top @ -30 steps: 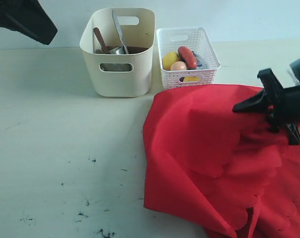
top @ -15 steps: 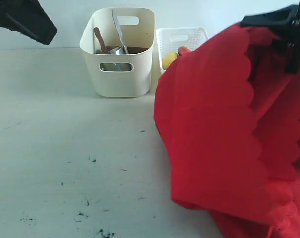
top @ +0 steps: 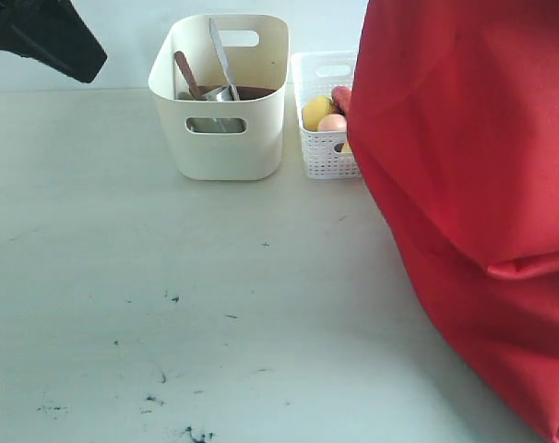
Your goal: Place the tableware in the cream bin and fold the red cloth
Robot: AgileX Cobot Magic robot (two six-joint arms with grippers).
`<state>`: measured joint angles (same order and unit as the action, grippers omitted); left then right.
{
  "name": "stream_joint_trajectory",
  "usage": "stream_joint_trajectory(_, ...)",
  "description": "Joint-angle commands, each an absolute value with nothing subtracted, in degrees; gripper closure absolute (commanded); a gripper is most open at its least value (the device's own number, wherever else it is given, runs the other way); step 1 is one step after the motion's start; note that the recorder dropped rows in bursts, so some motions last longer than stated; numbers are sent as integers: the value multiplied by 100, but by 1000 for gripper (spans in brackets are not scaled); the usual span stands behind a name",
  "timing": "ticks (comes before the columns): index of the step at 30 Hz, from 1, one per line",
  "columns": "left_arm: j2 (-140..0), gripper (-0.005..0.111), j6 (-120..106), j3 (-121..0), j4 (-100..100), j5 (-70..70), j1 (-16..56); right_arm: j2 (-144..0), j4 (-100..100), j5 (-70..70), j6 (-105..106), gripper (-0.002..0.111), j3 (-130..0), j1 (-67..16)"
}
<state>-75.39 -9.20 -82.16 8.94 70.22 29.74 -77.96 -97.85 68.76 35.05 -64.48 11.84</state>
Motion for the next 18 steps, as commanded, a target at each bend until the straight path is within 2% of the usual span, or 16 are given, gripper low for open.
stream_joint_trajectory(1, -7544, 43, -907, -8203, 882, 6996, 2966, -7649, -9834, 6996, 3277, 108, -6776, 1203)
stream_joint_trajectory(5, -7544, 43, -907, -8203, 882, 6996, 2966, -7586, -8193, 6852, 2255, 108, -6633, 877)
stream_joint_trajectory(11, -7544, 43, -907, -8203, 882, 6996, 2966, -7468, -7080, 6142, 1881, 108, -5641, 567)
stream_joint_trajectory(18, -7544, 43, -896, -8203, 895, 6996, 2966, -7822, -6108, 4345, 1533, 108, -4603, 581)
